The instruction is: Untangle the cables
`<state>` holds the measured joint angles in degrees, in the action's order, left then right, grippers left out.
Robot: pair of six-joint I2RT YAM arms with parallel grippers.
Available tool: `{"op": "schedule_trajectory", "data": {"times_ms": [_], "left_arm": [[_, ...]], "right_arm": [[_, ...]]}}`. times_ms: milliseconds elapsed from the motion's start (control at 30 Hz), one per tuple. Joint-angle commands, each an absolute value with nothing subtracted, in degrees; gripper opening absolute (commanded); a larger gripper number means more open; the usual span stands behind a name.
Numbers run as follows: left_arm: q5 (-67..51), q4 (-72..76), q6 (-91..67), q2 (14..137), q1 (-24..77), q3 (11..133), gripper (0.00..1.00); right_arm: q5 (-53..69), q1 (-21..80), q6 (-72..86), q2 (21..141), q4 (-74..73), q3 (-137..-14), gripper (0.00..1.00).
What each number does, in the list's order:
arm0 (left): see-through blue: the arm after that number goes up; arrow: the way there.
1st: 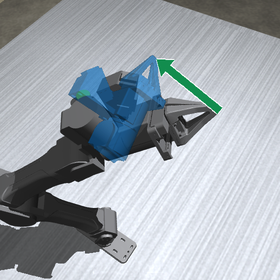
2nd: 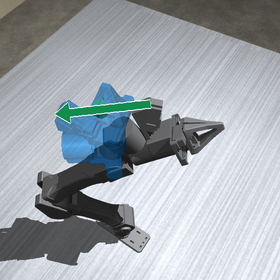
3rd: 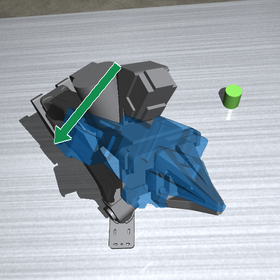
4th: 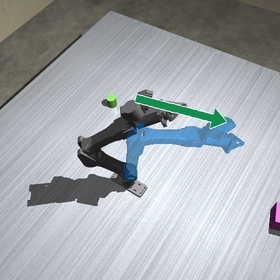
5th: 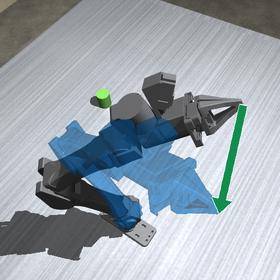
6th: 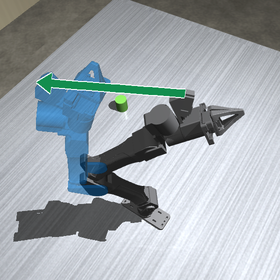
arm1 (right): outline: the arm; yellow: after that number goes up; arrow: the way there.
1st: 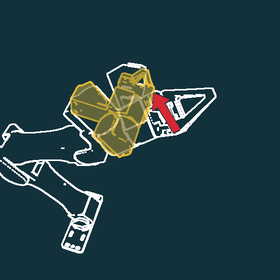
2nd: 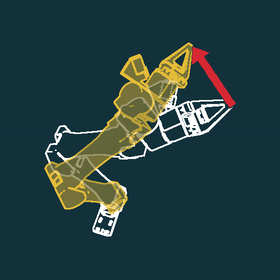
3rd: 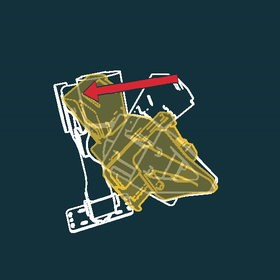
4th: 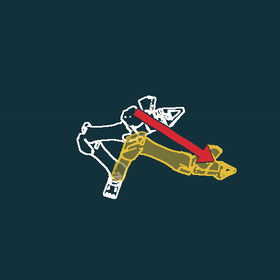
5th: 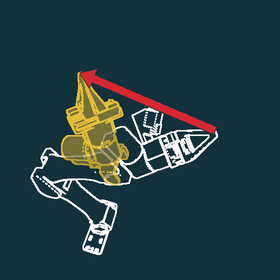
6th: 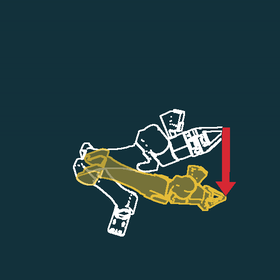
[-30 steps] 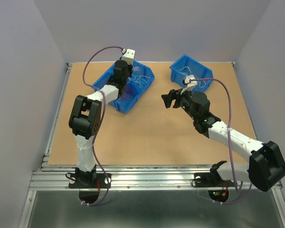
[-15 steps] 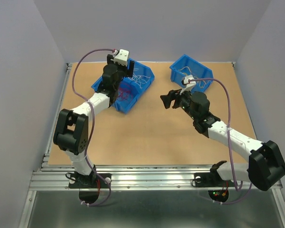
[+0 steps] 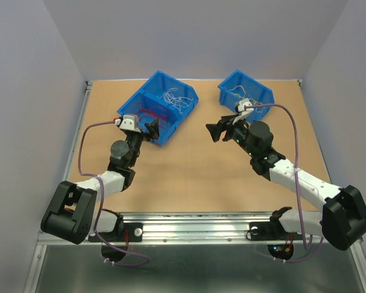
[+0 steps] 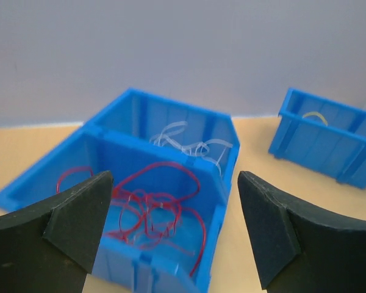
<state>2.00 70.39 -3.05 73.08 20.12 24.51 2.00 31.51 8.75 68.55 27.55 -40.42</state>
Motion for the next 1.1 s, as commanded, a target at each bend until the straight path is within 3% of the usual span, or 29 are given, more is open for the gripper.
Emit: {"op": "schedule_trajectory", "data": {"times_ms": [0,400,633,900,1067], "left_arm": [[3.87,108.35,-7.12,71.54,19.86,17.5,0.99],[2.81,115.22,-2.03,60.84,19.95,4.85,0.99],[4.48,117.15,-0.35,60.03,19.87,3.52,0.99],[4.22,119.36,4.57,59.68,19.95,2.55,0.99],[5.01,119.27,5.27,60.47,19.95,2.73,0.99]], "right_arm": [[2.55,31.38,7.56,67.24,31.11,-39.29,0.8],[1.76,31.38,5.71,65.48,36.47,-35.95,0.8],[3.6,31.38,5.01,67.23,37.53,-36.38,0.81],[3.87,31.46,4.04,68.29,38.93,-36.39,0.86],[4.13,31.38,4.31,68.03,40.78,-35.51,0.93]]}}
